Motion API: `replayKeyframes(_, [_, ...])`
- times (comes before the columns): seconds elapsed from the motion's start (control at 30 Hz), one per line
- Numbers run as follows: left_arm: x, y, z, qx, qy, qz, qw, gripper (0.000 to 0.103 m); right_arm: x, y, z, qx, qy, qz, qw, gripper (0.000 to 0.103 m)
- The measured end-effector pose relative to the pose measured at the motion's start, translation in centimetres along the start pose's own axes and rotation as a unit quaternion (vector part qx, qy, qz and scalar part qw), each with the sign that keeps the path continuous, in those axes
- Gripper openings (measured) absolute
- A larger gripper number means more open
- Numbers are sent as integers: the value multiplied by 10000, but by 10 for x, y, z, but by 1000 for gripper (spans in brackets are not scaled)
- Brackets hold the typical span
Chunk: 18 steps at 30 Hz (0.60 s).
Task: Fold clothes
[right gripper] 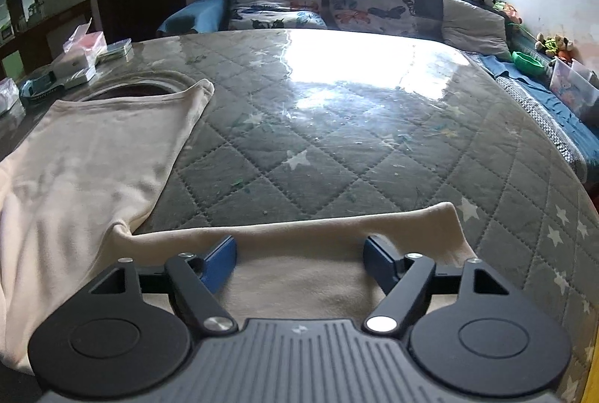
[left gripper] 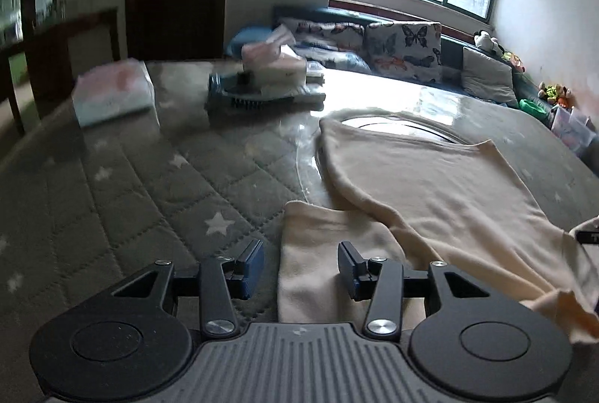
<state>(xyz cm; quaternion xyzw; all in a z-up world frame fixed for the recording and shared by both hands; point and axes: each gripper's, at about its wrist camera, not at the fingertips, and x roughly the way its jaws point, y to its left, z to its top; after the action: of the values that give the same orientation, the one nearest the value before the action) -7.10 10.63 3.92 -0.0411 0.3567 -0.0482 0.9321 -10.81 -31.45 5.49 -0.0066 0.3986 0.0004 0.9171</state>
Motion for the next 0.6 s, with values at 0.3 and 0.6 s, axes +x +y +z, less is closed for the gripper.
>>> replayKeyframes(0.3, [19,-2,0,-51,95,-35,9999,13,1,3,-4,72,-124,-76,9999,88])
replayKeyframes(0.6, [9,0,-4,-291,-251,283,9989,5,4,7,-11,152,-327,-142,9992,99])
